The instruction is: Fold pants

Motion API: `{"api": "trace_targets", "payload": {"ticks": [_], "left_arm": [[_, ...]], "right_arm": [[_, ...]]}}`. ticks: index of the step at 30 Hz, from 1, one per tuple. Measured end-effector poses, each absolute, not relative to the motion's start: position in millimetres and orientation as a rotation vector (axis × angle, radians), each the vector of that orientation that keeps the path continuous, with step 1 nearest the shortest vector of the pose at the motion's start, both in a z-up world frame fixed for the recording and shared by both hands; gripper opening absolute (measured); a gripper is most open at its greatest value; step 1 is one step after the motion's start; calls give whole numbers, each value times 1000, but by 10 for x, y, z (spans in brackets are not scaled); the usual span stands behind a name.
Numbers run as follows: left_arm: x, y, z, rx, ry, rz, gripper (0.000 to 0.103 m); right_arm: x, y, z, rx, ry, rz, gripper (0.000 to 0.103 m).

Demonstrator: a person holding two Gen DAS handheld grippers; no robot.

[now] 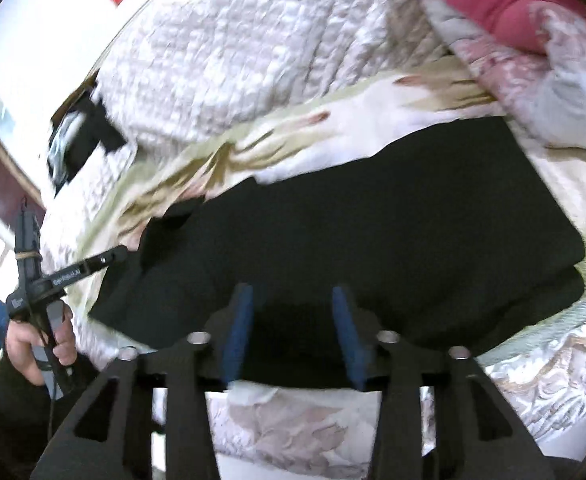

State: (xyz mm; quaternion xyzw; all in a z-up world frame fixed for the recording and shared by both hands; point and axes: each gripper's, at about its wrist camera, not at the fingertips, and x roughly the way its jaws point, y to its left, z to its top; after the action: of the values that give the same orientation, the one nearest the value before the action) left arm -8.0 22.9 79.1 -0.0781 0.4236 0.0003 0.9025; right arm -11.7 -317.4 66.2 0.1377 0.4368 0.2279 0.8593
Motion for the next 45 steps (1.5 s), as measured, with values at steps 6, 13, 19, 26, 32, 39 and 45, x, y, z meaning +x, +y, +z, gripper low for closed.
{"api": "trace_targets", "payload": {"ticks": [6,13,19,26,32,39,45], "left_arm": [[627,-193,603,9,949,-13,61],[501,-24,480,39,908,133,7],[-619,744,637,-209,701,260,6],[-994,1282,176,-480,814,266,15],[-1065,1384,153,-590,783,282,25],[-1037,1374,129,-601,775,277,30],[-909,1407,128,-556,794,316,7]], "right_arm": [[-58,-3249,529,334,938,449,46],[-66,-3262,532,365,920,475,46],[-70,-3212,503,358,929,484,46],[-117,-3161,495,315,930,467,46],[-270,-3251,511,348,910,428,46],[-504,-3353,438,398,929,371,58],[-500,-3494,431,440,923,276,61]]}}
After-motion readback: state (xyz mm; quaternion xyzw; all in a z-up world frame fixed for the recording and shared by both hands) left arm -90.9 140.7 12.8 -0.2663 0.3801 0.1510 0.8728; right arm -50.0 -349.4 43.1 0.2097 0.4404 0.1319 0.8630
